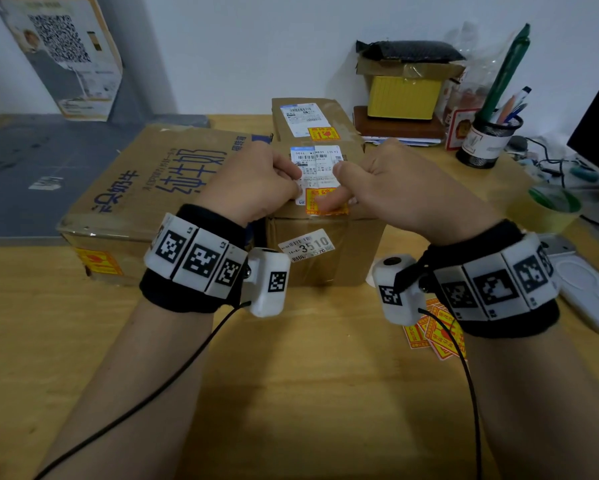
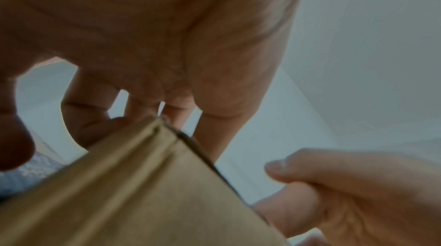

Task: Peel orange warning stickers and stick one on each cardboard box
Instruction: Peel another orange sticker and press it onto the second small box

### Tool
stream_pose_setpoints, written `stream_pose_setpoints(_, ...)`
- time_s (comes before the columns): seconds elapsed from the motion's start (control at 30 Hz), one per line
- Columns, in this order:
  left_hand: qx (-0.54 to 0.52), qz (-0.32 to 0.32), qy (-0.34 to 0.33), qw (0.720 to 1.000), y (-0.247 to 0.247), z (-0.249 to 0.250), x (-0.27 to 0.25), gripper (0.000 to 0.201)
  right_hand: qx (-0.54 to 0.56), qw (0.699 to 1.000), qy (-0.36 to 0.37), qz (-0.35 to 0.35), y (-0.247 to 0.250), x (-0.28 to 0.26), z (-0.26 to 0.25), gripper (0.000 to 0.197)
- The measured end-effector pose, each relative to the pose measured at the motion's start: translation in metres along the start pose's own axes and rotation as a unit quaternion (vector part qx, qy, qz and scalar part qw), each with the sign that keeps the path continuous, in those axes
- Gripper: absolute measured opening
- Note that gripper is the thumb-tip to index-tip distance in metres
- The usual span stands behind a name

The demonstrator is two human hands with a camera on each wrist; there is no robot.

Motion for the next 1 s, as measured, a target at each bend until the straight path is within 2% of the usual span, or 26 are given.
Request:
stream_pose_setpoints(0.1, 0.002, 0.004, 0.003, 1.000, -0.001, 0.000, 0.000, 0.016, -0.003, 1.000, -0.023, 0.008, -0.008, 0.003, 0.004, 0.048)
stream_pose_setpoints(0.23, -0.005, 0.003, -0.001, 1.000, 0.000, -0.001, 0.001, 0.017, 0.005, 1.000, -0.012, 0.021, 0.000, -0.001, -0.004, 0.043)
stream_pose_setpoints(0.43, -0.011, 0.004, 0.000, 1.000, -0.002, -0.002, 0.002, 0.015, -0.040, 0.998, -0.040, 0.034, 0.000, -0.001, 0.000, 0.056)
stream_pose_setpoints(0.57, -0.015, 0.001, -0.002, 1.000, -0.002, -0.002, 0.002, 0.016, -0.061, 0.997, -0.040, 0.034, 0.009, -0.003, -0.001, 0.040)
stream_pose_setpoints(0.73, -0.019, 0.004, -0.004, 1.000, -0.003, -0.002, 0.002, 0.017, -0.126, 0.991, -0.032, 0.024, 0.006, -0.006, 0.002, 0.043)
stream_pose_setpoints(0.8, -0.022, 0.005, -0.005, 1.000, -0.003, -0.002, 0.002, 0.017, -0.104, 0.993, -0.036, 0.032, 0.007, -0.006, 0.002, 0.042)
stream_pose_setpoints(0.87, -0.028, 0.004, -0.004, 1.000, -0.003, -0.003, 0.002, 0.017, -0.073, 0.995, -0.055, 0.040, 0.012, -0.007, 0.001, 0.055)
stream_pose_setpoints(0.93, -0.031, 0.002, -0.005, 0.999, -0.003, -0.003, 0.003, 0.016, -0.069, 0.995, -0.061, 0.044, 0.015, -0.007, 0.001, 0.044)
stream_pose_setpoints(1.0, -0.035, 0.000, -0.006, 0.999, -0.004, -0.003, 0.004, 0.015, -0.074, 0.995, -0.063, 0.040, 0.013, -0.006, 0.005, 0.041)
Point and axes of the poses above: each hand's wrist, its own x-axis towards the middle knuckle, its own y-axis out of the back of the hand, z = x × y, the point moved 7 cm from there along x, towards the middle knuckle, and after that the axes turned 2 degrees about x, right-handed, at the moved point
